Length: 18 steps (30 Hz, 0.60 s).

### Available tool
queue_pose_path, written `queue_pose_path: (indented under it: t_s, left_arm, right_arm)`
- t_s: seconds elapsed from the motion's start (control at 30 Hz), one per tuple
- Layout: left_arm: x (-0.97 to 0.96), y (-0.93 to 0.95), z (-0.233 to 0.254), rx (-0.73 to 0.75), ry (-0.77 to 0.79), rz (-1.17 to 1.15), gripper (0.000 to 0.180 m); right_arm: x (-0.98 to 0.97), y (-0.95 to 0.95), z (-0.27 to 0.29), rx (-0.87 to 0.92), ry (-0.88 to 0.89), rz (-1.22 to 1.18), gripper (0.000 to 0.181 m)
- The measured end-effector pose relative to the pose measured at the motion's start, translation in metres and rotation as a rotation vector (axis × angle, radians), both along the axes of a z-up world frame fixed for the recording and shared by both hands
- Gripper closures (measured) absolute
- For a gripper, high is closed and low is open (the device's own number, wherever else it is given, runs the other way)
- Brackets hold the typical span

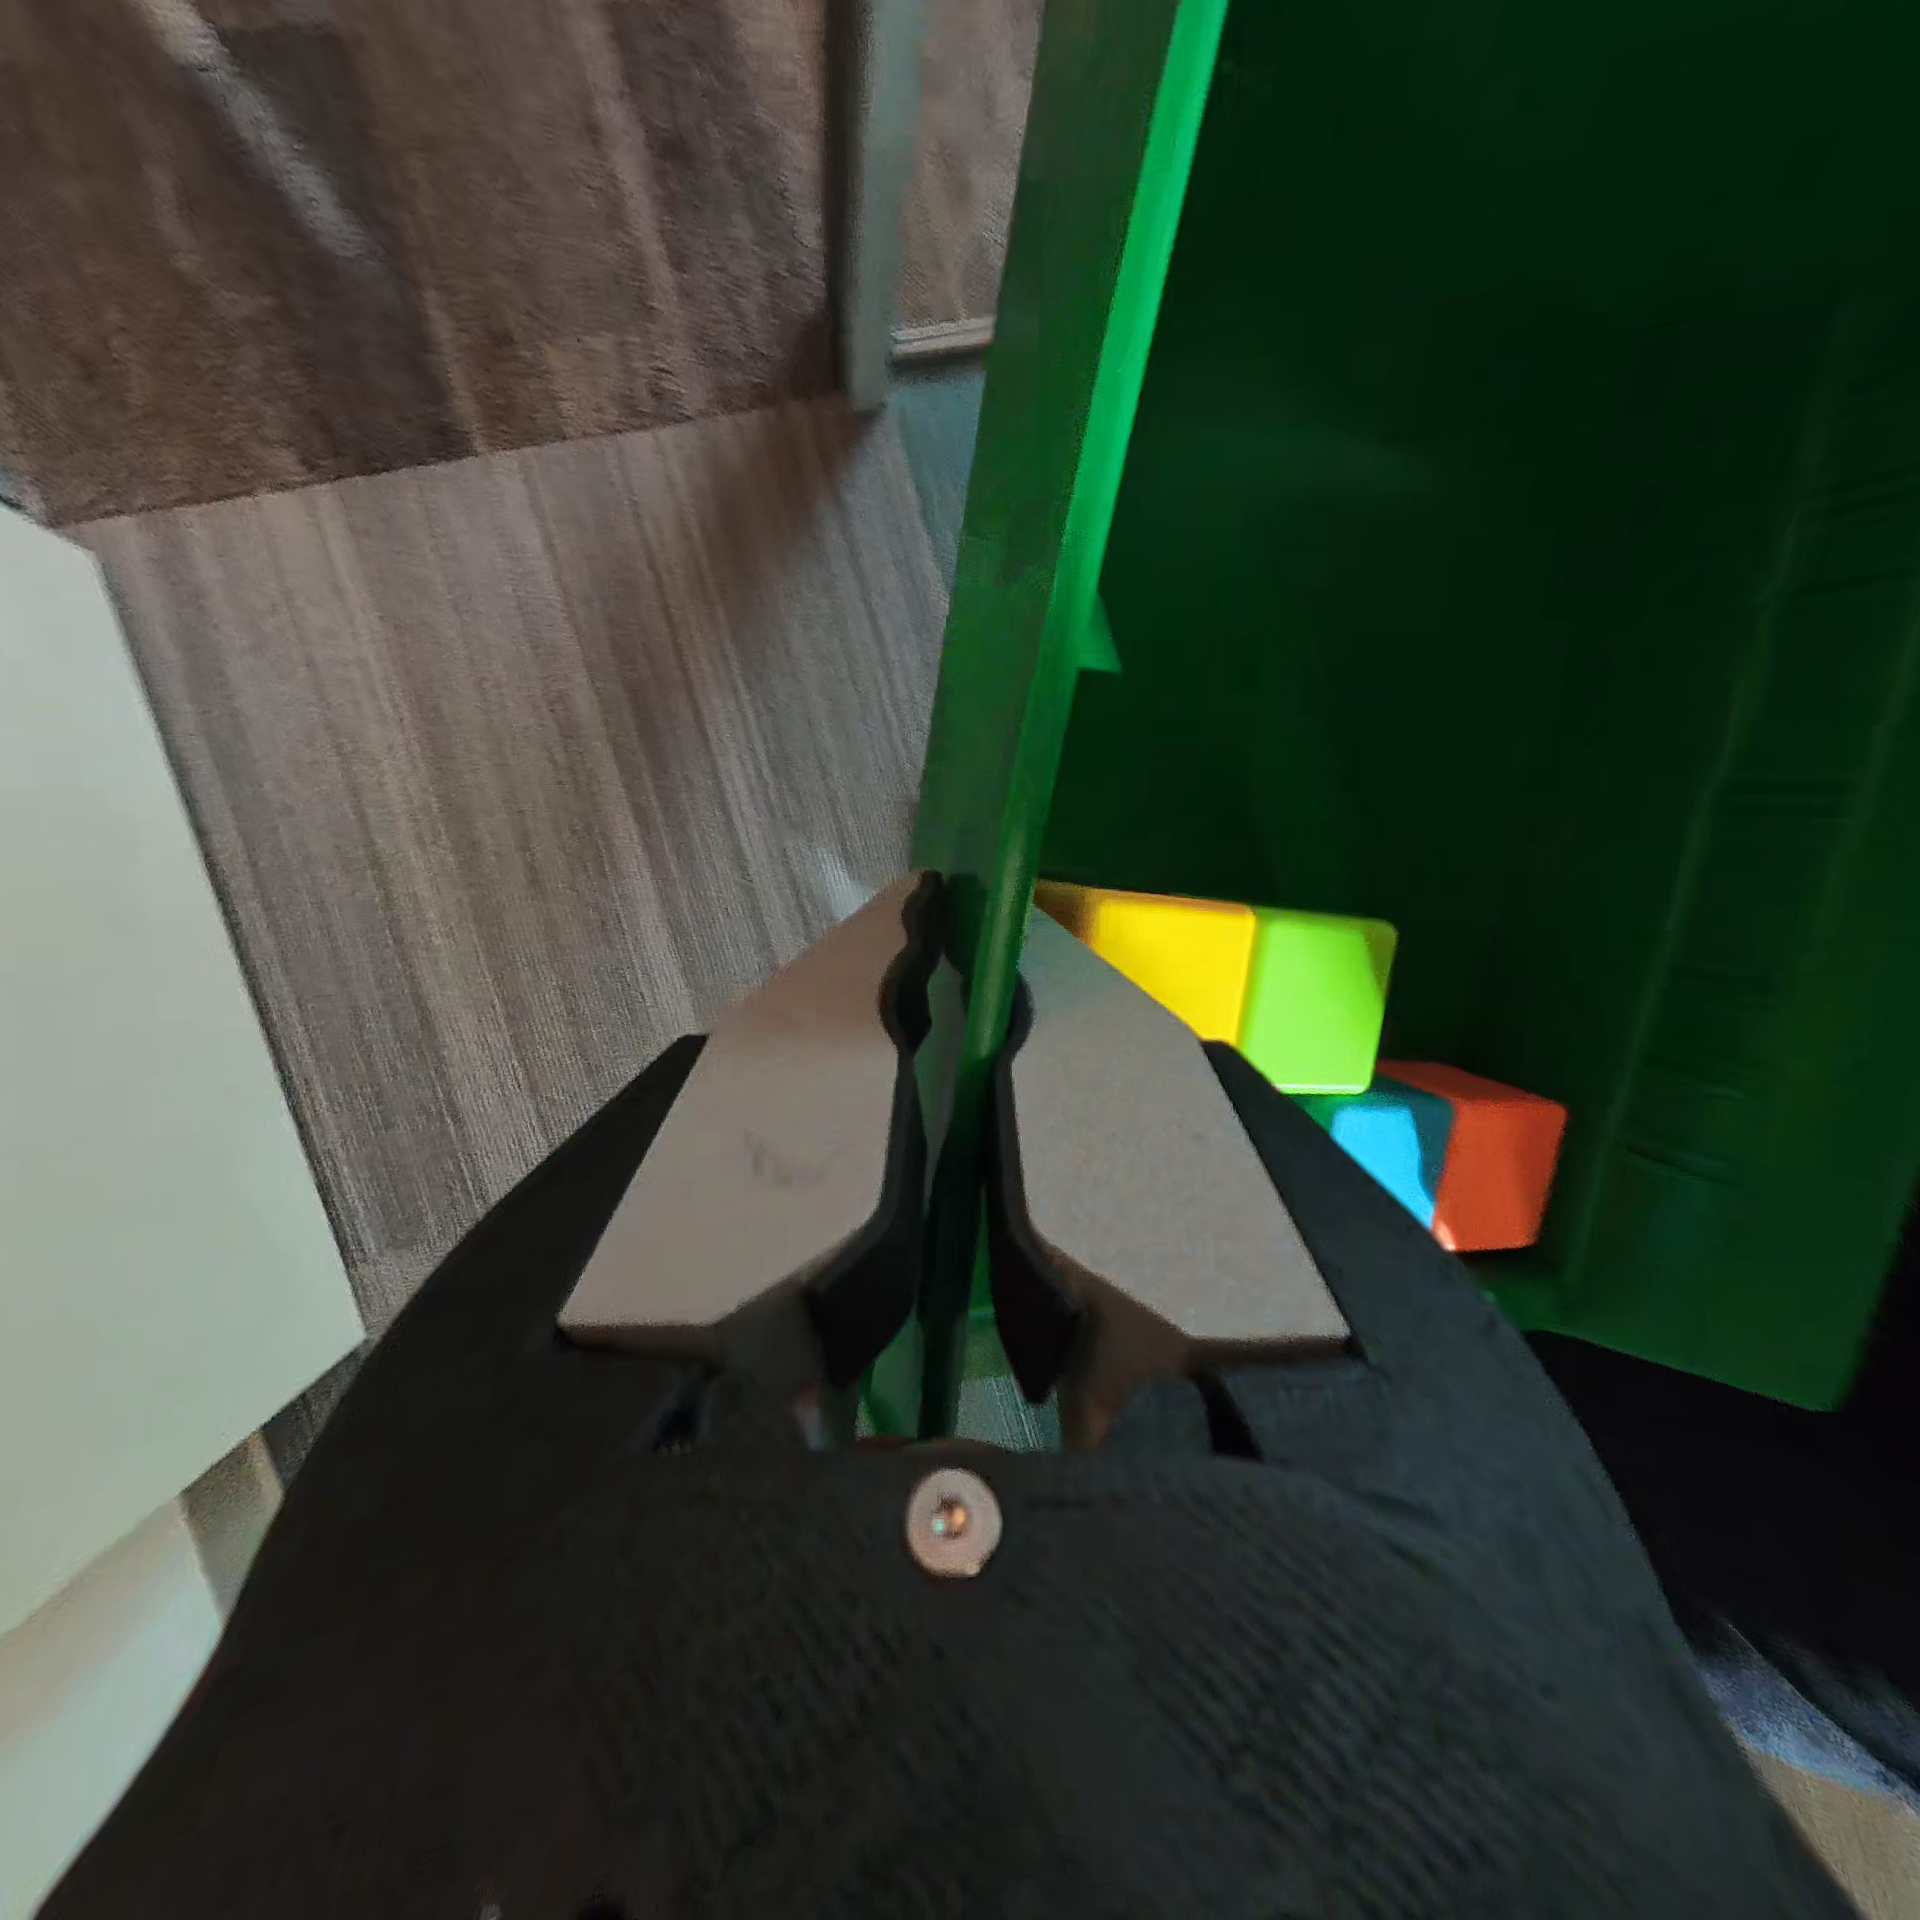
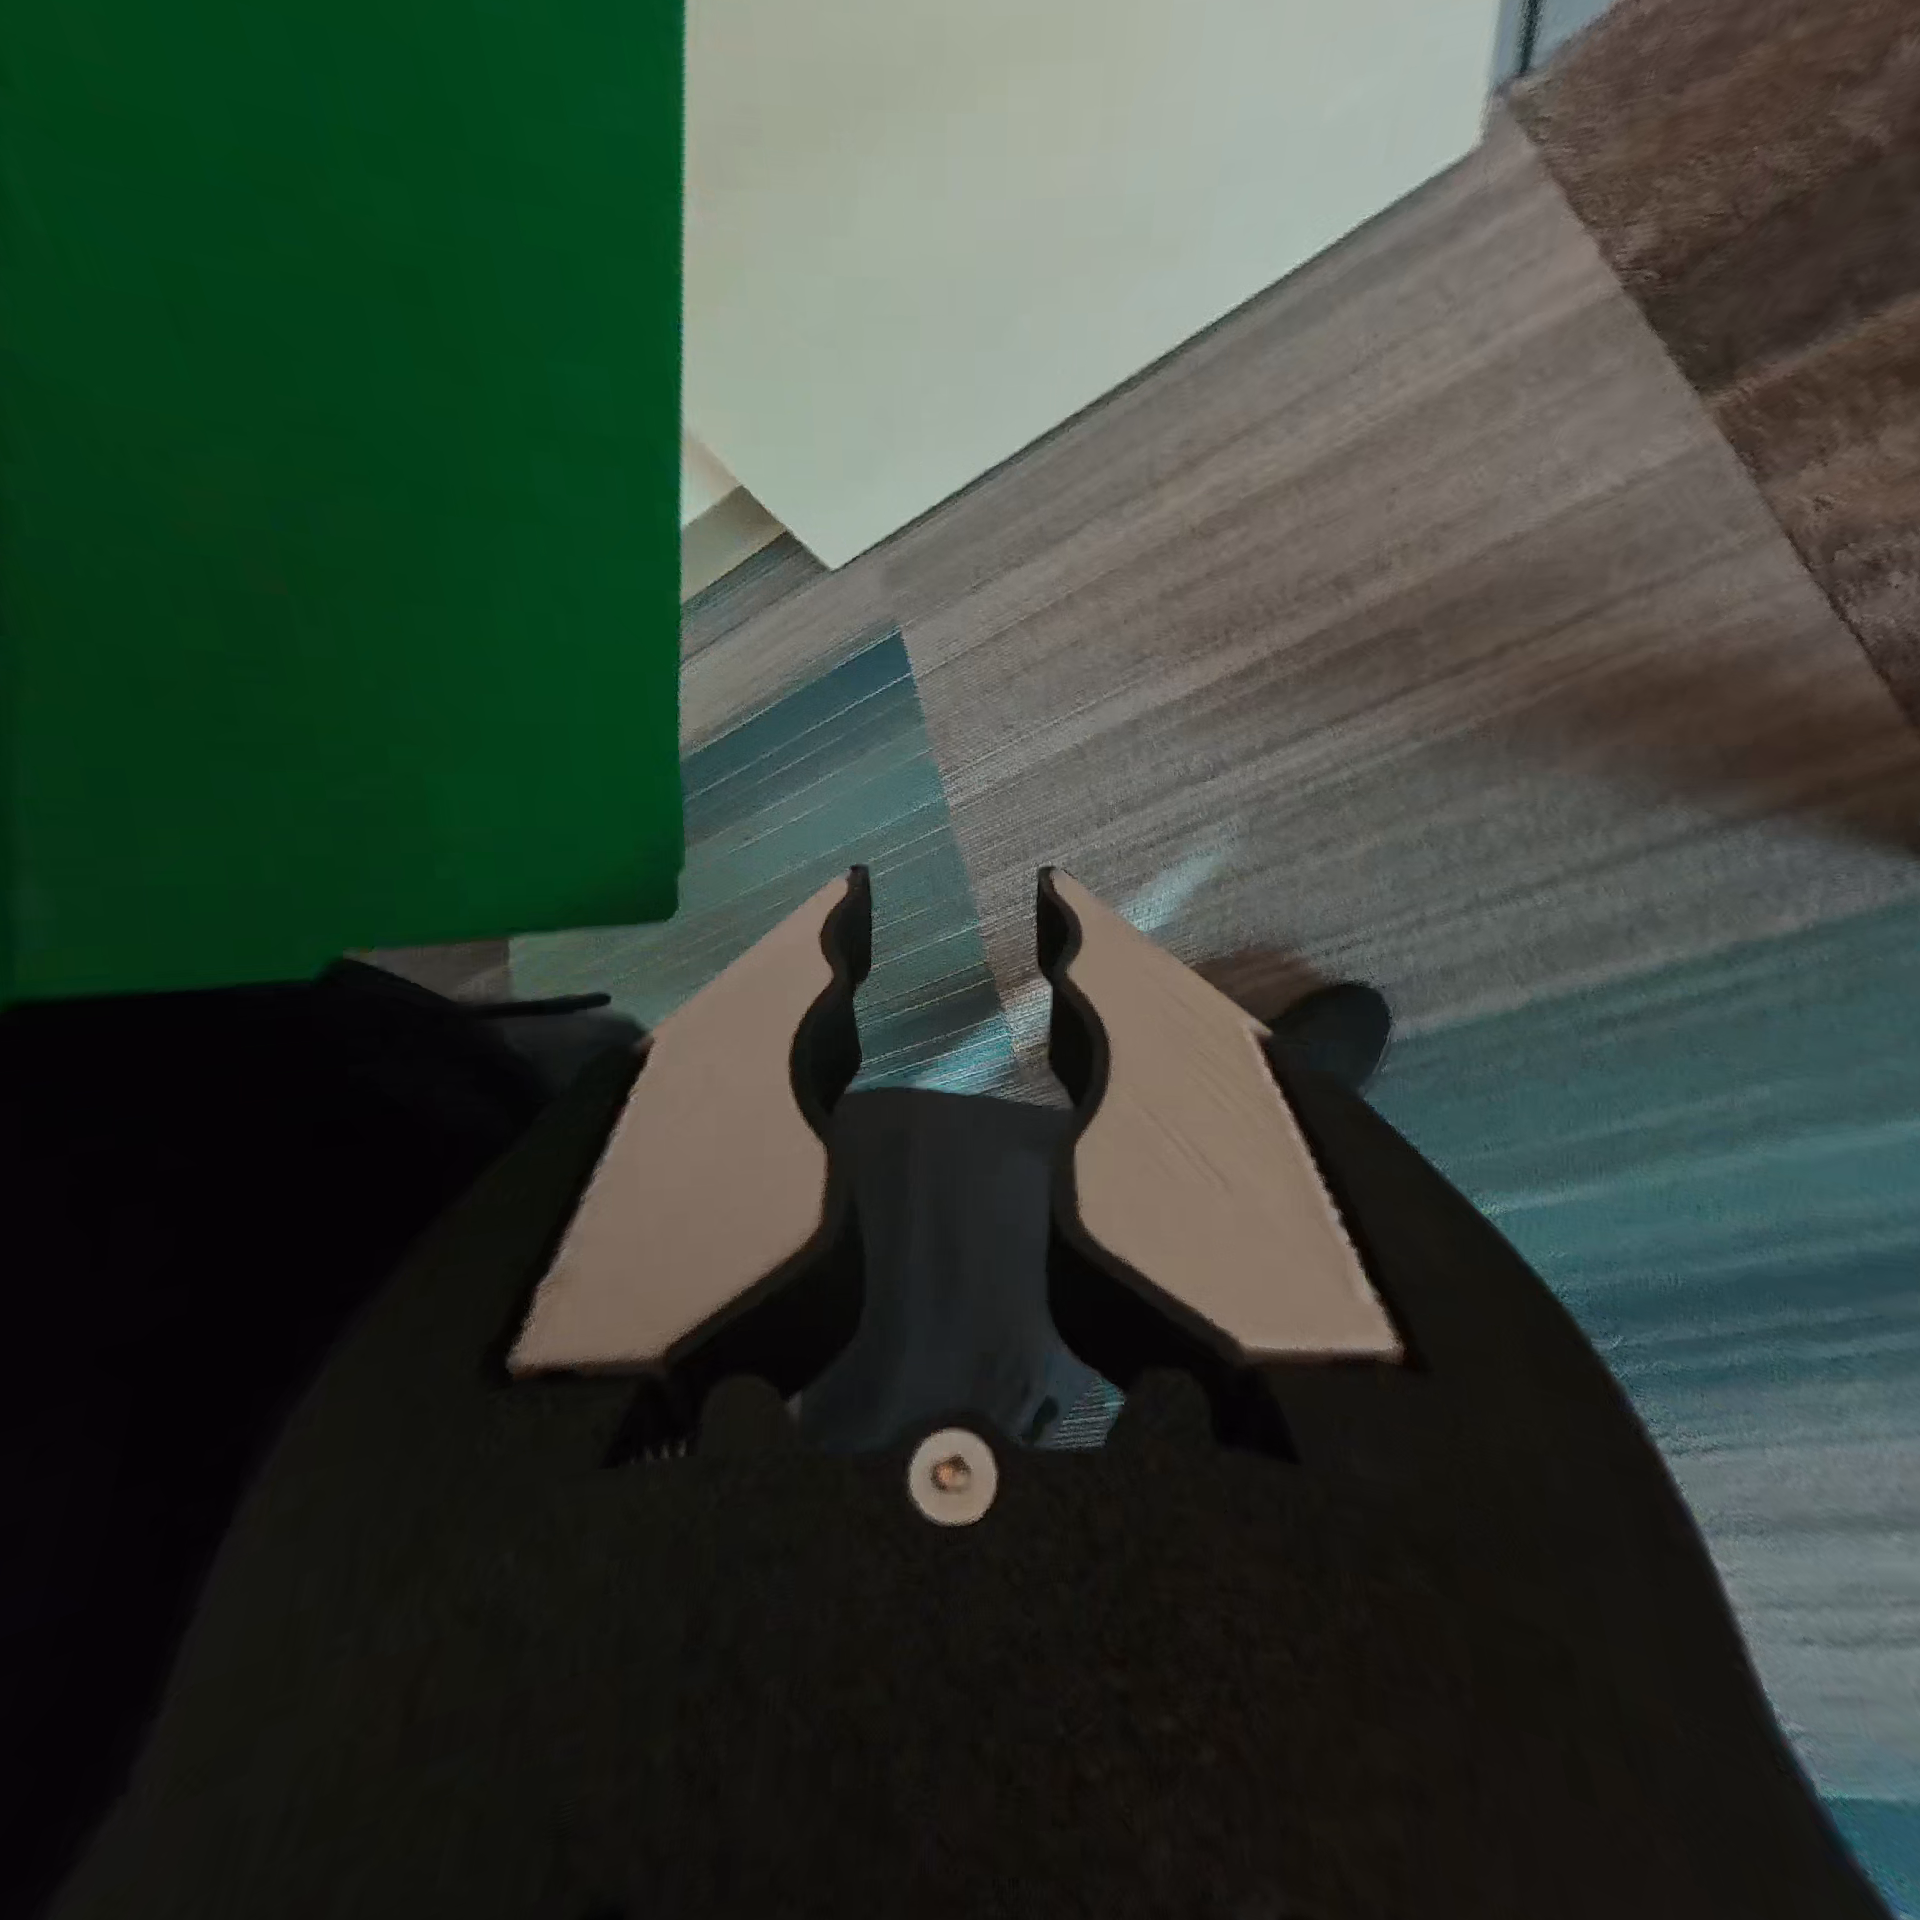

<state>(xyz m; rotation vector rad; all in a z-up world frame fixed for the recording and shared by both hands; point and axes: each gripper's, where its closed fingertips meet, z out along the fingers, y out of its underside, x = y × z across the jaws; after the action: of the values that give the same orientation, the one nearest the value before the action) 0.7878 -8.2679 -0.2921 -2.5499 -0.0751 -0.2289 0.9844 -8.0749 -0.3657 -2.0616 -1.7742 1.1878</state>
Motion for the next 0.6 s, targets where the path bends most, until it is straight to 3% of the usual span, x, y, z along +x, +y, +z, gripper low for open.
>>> queue_pose_path:
  t_s: [0.23, 0.6]
  left_arm:
    - [-0.104, 0.080, 0.010, -0.014, -0.009, 0.140, 0.177]
    - [-0.280, 0.239, -0.022, 0.054, -0.079, 0.012, 0.176]
  right_arm:
    - [-0.154, 0.093, 0.038, 0.078, 0.050, 0.175, 0.150]
    - [-0.291, 0.232, 0.022, 0.032, -0.046, -0.105, 0.152]
